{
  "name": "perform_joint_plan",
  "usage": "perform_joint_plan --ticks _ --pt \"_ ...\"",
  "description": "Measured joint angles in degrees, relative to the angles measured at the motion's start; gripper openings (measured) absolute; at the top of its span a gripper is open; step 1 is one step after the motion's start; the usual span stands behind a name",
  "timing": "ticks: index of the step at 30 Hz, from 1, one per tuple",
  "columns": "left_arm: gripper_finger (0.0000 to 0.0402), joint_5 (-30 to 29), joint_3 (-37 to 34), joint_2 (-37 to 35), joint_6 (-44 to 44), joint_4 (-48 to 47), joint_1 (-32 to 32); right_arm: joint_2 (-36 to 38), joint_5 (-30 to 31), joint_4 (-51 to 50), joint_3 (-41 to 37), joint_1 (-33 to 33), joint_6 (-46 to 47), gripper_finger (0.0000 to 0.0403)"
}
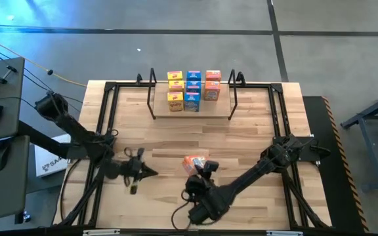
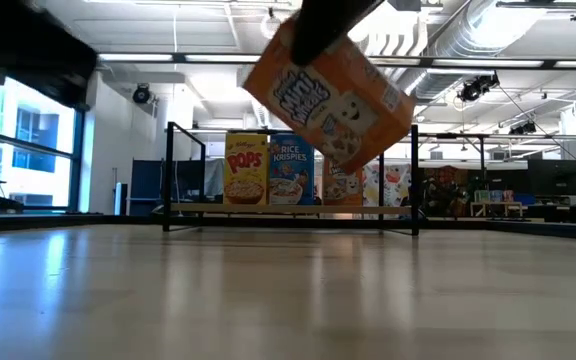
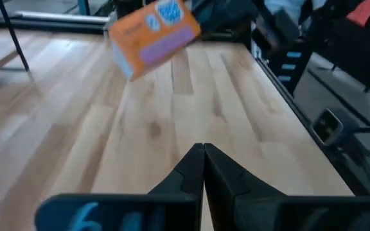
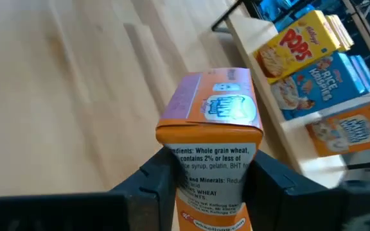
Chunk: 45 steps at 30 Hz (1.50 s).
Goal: Stack cereal on shelf
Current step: Put the orange cereal box on the shelf aligned with the other orange cereal boxes
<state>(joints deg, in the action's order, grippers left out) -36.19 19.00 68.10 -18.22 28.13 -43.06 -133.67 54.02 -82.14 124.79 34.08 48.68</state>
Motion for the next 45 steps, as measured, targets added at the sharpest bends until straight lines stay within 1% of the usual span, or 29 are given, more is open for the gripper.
perform_joint_plan --ticks 5,7,11,15,17,18,21,24,27,31,34,36,38,41,43,45 --pt "0.0 12.2 -2.1 0.0 6.8 9.1 12.2 0.5 -2.3 -0.7 -0.1 -3.8 -6.3 0.0106" --pt "0.0 16.9 -2.3 0.0 8.4 10.7 16.6 1.9 -3.4 -1.0 -0.1 -5.1 -8.4 0.0103" --pt "0.0 25.9 -2.2 0.0 11.2 12.9 23.9 5.0 -3.1 -1.4 0.0 -6.8 -10.4 0.0094" --pt "0.0 30.8 -2.2 0.0 14.2 12.8 29.2 5.6 -1.7 -2.9 -1.0 -7.5 -9.9 0.0081" --pt "0.0 32.4 -2.2 0.0 15.4 12.8 31.5 6.4 -1.6 -1.5 -4.5 -8.0 -9.7 0.0075" --pt "0.0 33.5 -2.2 0.0 15.8 12.8 32.9 7.1 -2.2 0.3 -7.5 -8.3 -9.7 0.0072" --pt "0.0 37.3 -2.2 0.0 16.3 12.8 36.9 11.1 -3.7 8.4 -18.2 -9.0 -9.9 0.0068" --pt "0.0 40.6 -2.2 0.0 16.1 12.3 40.6 18.7 -3.6 21.5 -29.5 -8.9 -11.6 0.0067" --pt "0.0 43.0 -2.2 0.0 16.0 12.4 43.7 27.4 -4.3 40.2 -44.3 -8.4 -16.0 0.0067" --pt "0.0 44.7 -2.2 0.0 17.7 12.7 46.8 38.4 -9.8 70.9 -66.0 -9.8 -22.8 0.0067" --pt "0.0 44.7 -2.2 0.0 17.9 12.8 48.5 43.7 -12.2 91.6 -79.8 -11.7 -27.6 0.0067" --pt "0.0 44.7 -2.2 0.0 17.7 12.8 49.2 46.4 -13.3 100.4 -86.5 -13.2 -29.3 0.0067" --pt "0.0 44.7 -2.2 0.0 17.3 12.8 49.7 48.1 -14.1 105.2 -91.2 -15.2 -29.2 0.0067" --pt "0.0 44.7 -2.2 0.0 15.6 12.8 50.2 49.6 -17.3 106.9 -95.1 -18.9 -27.8 0.0078" --pt "0.0 44.7 -2.1 0.0 14.0 12.7 50.4 49.9 -21.3 107.2 -95.7 -21.2 -26.9 0.0098" --pt "0.0 44.7 -1.8 0.2 12.6 12.6 50.4 49.9 -25.8 106.9 -95.7 -23.3 -27.0 0.0129"
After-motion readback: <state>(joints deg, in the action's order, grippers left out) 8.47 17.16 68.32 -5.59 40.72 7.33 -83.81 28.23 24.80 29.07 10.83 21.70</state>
